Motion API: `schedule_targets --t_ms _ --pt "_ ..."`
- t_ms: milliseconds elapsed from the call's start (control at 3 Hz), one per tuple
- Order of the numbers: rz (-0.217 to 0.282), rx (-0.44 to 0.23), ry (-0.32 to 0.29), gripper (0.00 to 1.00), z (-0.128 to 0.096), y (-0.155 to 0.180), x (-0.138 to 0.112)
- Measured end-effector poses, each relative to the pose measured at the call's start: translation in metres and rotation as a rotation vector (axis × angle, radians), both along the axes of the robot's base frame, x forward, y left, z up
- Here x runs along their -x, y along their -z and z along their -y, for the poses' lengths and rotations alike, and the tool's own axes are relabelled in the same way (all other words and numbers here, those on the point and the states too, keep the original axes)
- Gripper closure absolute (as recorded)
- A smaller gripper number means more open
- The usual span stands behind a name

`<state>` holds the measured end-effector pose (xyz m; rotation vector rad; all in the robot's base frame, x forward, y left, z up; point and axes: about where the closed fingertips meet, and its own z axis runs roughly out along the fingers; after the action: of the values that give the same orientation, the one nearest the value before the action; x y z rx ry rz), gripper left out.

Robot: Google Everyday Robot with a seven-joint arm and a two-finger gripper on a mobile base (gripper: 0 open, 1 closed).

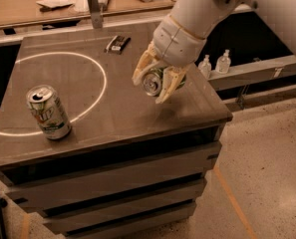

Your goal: Place green can upright

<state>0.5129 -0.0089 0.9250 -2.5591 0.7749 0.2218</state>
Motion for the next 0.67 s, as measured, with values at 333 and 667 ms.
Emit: schedule_targets --t_ms 333,667 --pt "-0.151 -0.280 0.145 1.00 0.005 -0.027 0.001" --pt "-0.288 -0.497 0.269 1.00 -0.002 -0.061 0.011"
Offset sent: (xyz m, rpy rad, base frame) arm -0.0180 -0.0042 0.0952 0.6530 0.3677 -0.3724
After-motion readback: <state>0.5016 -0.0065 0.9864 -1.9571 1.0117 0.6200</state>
